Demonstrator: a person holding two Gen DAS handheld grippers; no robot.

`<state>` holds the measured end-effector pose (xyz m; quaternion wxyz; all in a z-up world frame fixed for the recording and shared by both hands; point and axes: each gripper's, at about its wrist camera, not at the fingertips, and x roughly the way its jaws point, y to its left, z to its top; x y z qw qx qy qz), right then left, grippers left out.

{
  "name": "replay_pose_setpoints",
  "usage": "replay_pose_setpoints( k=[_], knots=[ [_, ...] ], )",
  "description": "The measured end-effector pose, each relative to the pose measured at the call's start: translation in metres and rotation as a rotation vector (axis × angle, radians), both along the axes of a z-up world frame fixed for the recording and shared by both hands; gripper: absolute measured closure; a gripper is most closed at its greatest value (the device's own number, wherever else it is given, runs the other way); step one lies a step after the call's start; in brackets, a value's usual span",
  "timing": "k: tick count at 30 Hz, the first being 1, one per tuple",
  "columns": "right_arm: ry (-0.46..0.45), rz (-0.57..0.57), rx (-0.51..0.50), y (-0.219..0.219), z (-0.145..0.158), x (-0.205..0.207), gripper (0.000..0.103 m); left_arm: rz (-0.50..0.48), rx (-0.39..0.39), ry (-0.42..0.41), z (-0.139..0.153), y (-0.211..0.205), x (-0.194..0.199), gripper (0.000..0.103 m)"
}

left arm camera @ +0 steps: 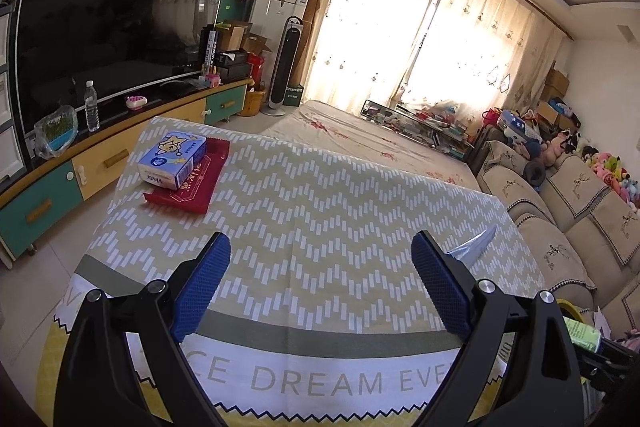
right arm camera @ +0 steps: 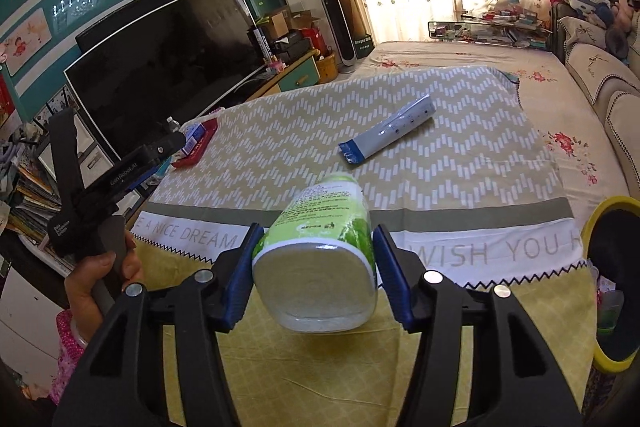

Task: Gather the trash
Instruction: 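Carry the bottle over the bin and open the right gripper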

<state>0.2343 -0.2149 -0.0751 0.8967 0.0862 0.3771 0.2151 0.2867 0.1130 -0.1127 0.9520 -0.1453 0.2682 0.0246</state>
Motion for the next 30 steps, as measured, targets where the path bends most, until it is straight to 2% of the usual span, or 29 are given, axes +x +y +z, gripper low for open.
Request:
replay_pose_setpoints(
  k=[11, 22, 30],
  knots=[
    [-0.099, 0.008, 0.005, -0.005, 0.034, -0.013, 0.052, -0.015, 0.009, 0.003, 0.0, -0.004, 0.0, 0.012],
    [-0.12, 0.026, 0.011, -0.004, 0.045, -0.017, 0.052, -0.02, 0.011, 0.009, -0.001, -0.005, 0.0, 0.012],
    [-0.152, -0.02, 0.039, -0.028, 0.057, -0.02, 0.052, -0.025, 0.017, 0.011, -0.001, -0.006, 0.001, 0.012]
  ],
)
